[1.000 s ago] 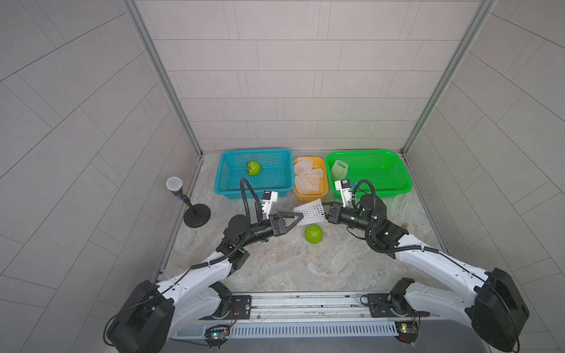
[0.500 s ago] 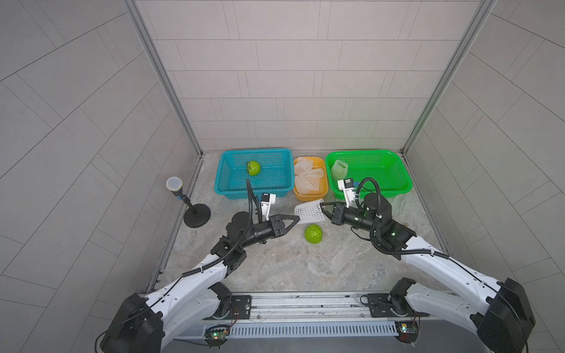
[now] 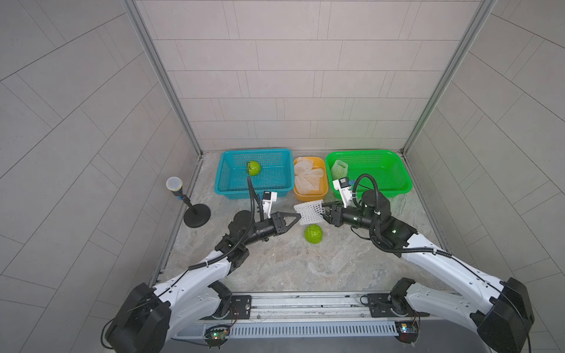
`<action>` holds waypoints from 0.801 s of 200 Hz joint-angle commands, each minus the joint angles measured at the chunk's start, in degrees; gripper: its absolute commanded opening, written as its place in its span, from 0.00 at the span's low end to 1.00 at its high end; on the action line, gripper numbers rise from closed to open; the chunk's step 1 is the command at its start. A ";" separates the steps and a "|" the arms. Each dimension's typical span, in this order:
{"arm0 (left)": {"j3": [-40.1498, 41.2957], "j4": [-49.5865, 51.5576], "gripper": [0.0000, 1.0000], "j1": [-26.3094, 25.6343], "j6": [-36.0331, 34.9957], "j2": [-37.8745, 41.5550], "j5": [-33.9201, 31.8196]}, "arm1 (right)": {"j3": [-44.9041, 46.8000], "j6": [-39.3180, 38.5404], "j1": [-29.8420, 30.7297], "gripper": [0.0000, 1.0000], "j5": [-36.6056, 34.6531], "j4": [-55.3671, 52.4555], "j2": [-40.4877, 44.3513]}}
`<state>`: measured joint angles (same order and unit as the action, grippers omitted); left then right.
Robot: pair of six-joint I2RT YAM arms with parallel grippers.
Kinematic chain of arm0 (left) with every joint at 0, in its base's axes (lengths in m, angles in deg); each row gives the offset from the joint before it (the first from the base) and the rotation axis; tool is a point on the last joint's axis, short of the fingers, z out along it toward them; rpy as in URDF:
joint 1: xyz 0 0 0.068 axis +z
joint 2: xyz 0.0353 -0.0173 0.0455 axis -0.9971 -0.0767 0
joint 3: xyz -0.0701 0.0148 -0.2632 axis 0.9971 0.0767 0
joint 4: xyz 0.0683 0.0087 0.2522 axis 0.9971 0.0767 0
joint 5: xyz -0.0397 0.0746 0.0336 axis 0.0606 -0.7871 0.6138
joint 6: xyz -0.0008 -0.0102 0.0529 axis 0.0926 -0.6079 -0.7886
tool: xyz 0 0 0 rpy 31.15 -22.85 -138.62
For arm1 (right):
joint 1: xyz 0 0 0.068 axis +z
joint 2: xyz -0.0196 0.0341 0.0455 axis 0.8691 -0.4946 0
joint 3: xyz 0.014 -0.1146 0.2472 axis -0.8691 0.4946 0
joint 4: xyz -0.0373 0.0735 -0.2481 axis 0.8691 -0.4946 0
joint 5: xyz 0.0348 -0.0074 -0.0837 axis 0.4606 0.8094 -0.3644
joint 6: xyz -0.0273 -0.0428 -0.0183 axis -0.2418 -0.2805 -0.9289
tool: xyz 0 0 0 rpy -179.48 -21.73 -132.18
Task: Sleeve custard apples in foam nets
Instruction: Open the foam net.
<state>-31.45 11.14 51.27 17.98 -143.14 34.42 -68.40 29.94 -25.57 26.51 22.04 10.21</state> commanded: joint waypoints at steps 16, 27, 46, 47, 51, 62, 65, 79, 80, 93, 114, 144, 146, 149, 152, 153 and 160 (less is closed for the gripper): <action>0.53 -6.92 0.00 -0.20 0.17 2.66 -1.29 | 0.33 -2.83 -6.18 0.62 0.61 -3.97 3.65; 0.62 -6.88 0.00 -0.06 -0.08 3.64 -1.64 | 1.56 -2.12 -8.69 0.64 1.18 -3.40 5.04; 0.29 -6.22 0.00 0.04 -0.56 5.06 -1.87 | 4.39 0.10 -13.60 0.66 2.62 -1.40 7.43; 0.27 -6.16 0.00 0.05 -0.57 5.10 -1.88 | 4.57 0.30 -13.82 0.66 2.66 -1.23 7.54; 0.18 -5.95 0.00 0.09 -0.59 5.31 -1.90 | 5.33 0.98 -14.85 0.66 2.97 -0.41 7.99; 0.01 -6.04 0.00 0.07 -0.59 5.72 -1.77 | 7.51 3.07 -17.42 0.67 3.83 2.02 8.68; -0.06 -6.20 0.00 0.08 -0.58 5.75 -1.77 | 8.19 3.70 -17.99 0.67 3.98 2.66 8.76; -0.41 -7.46 0.00 0.10 -0.01 5.59 -1.14 | 11.24 6.45 -19.22 0.66 5.20 6.36 8.14; -0.43 -7.61 0.00 0.12 0.05 5.54 -1.07 | 11.42 6.64 -19.22 0.66 5.35 6.73 8.11; -0.69 -9.66 0.00 0.12 0.95 4.73 -0.01 | 13.75 9.56 -18.91 0.65 6.95 11.87 6.32; -1.03 -14.06 0.00 0.13 2.93 2.68 1.16 | 16.61 14.87 -16.42 0.63 8.89 22.72 2.81; -2.00 -19.67 0.00 -0.18 5.47 -0.79 2.80 | 16.50 17.43 -10.71 0.63 9.37 31.07 -0.27; -2.06 -19.99 0.00 -0.18 5.61 -1.11 2.89 | 16.45 17.76 -10.40 0.63 9.42 31.55 -0.44; -2.10 -20.53 0.00 -0.17 5.83 -1.63 3.09 | 16.39 18.23 -10.13 0.63 9.65 32.73 -0.70; -2.11 -21.13 0.00 -0.20 6.09 -1.96 3.25 | 16.26 18.76 -9.85 0.63 9.91 33.74 -1.03; -2.11 -21.30 0.00 -0.21 6.14 -2.11 3.28 | 16.30 18.90 -9.79 0.63 10.04 34.14 -1.13; -2.04 -22.57 0.00 -0.23 6.63 -2.87 3.54 | 16.06 20.21 -9.19 0.63 10.64 36.64 -1.75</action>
<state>-31.74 -2.56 51.32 22.44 -143.97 35.51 -51.11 44.69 -36.61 34.56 44.92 9.27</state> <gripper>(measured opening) 0.040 0.631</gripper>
